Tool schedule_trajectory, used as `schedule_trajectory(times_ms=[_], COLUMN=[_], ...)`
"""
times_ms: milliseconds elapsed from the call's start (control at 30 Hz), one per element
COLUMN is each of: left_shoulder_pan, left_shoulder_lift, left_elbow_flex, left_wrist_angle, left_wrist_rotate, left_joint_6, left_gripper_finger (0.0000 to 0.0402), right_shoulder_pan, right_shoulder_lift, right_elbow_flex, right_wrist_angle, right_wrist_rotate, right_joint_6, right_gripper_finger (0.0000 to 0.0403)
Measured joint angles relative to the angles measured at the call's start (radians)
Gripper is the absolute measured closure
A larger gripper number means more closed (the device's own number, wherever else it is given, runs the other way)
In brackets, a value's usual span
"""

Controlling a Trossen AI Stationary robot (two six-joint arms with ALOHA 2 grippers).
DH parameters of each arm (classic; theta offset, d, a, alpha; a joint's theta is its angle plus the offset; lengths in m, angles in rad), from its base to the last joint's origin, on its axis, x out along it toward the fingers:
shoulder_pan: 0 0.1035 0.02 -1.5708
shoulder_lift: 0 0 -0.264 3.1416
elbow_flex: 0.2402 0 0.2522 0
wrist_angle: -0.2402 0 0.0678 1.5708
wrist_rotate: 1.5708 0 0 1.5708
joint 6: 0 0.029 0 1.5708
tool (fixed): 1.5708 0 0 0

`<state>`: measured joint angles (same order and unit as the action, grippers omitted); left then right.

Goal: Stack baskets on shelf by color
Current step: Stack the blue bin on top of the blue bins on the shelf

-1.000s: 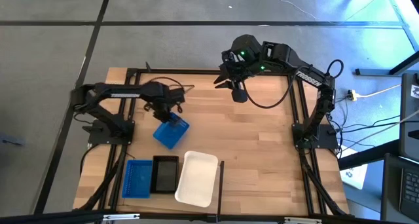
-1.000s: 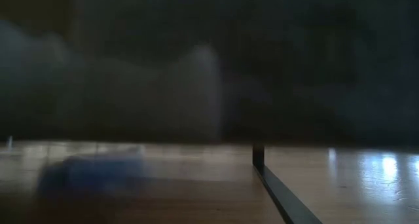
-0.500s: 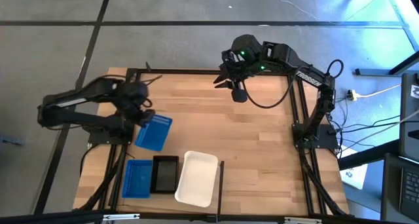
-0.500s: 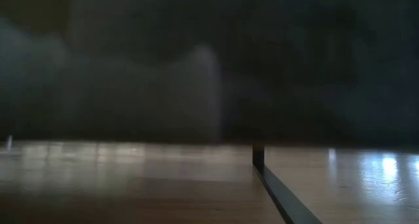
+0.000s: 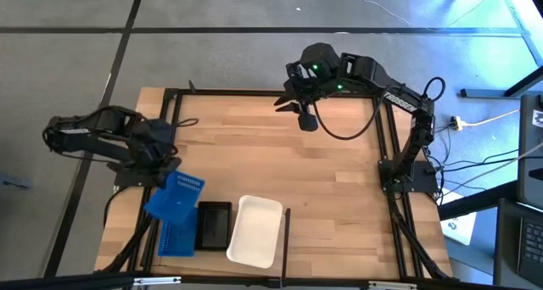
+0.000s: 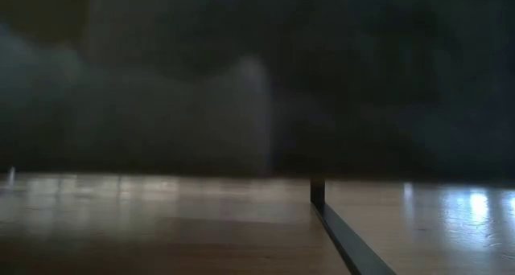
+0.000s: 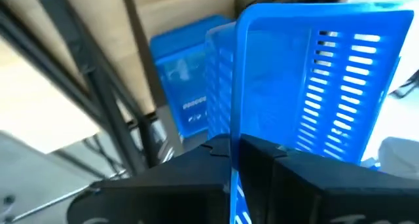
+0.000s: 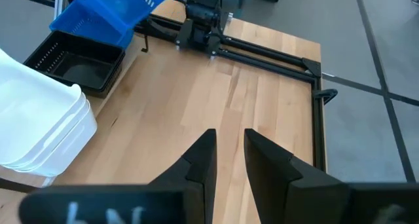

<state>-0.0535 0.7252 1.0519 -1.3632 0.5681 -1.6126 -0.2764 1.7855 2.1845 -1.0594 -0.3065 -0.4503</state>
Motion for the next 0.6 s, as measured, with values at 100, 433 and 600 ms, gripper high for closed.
schedule_trajectory(times_ms=[100,433,600], left_shoulder_pan=[-0.061,-0.196,-0.226], left_shoulder_lift=[0.003,0.107,0.177], left_elbow_flex=[0.000,-0.001,-0.002], left_wrist_angle=[-0.015,-0.013,0.060], left_wrist_rotate=[0.003,0.003,0.003], left_joint_6=[-0.047,-0.144,-0.160], left_gripper_finger=[0.0401,0.0401,0.0401], right_shoulder_pan=[0.000,0.000,0.000], right_shoulder_lift=[0.000,0.000,0.000], right_elbow_flex=[0.000,0.000,0.000], right_wrist_angle=[0.001,0.025,0.025], right_wrist_rotate=[0.000,0.000,0.000], right_joint_6=[0.001,0.003,0.003], right_gripper_finger=[0.0326,0.0326,0.0326])
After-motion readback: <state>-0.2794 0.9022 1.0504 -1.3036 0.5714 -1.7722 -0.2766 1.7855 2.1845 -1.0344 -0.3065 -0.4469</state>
